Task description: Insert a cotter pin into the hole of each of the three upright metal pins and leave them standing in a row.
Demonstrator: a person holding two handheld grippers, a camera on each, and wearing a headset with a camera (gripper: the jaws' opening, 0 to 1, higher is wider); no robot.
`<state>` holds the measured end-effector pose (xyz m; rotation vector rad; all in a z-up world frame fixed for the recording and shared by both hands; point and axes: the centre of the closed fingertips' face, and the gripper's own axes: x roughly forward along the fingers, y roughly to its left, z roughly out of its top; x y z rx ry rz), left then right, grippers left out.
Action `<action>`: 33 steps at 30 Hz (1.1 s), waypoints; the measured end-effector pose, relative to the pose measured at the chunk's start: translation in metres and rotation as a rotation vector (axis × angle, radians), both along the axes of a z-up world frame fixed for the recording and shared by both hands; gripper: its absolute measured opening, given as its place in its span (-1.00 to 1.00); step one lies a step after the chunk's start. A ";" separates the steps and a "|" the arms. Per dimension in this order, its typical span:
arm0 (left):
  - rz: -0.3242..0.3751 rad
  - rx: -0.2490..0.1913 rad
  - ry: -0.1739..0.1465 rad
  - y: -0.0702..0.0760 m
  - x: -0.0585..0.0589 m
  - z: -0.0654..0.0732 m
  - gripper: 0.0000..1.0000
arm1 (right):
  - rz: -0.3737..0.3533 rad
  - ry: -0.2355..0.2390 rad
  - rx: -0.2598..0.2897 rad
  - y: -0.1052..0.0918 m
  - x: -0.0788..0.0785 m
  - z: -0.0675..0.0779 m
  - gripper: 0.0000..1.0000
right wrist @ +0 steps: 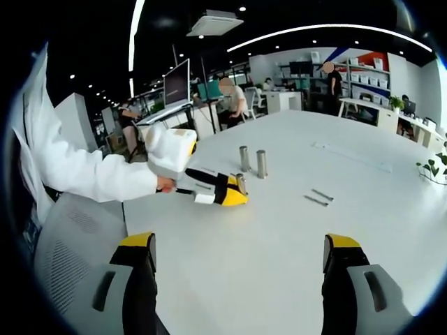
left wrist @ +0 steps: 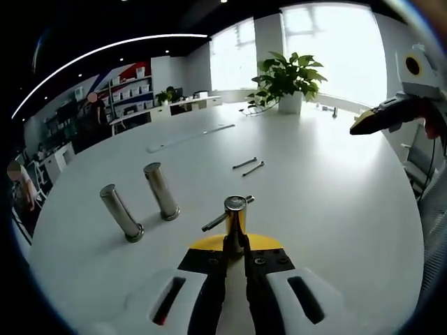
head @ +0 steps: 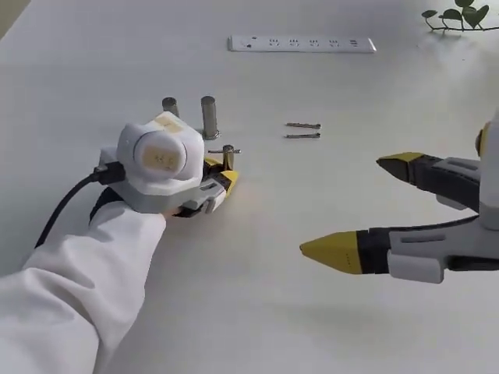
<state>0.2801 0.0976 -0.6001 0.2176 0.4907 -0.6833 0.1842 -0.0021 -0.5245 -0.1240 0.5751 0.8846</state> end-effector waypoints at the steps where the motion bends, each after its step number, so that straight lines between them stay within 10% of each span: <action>1: 0.000 -0.002 -0.001 0.000 0.000 0.000 -0.86 | 0.002 0.000 0.001 0.000 -0.001 0.000 0.96; 33: 0.048 -0.037 0.060 0.020 -0.015 -0.001 -0.47 | -0.002 0.010 0.013 0.004 -0.007 0.004 0.97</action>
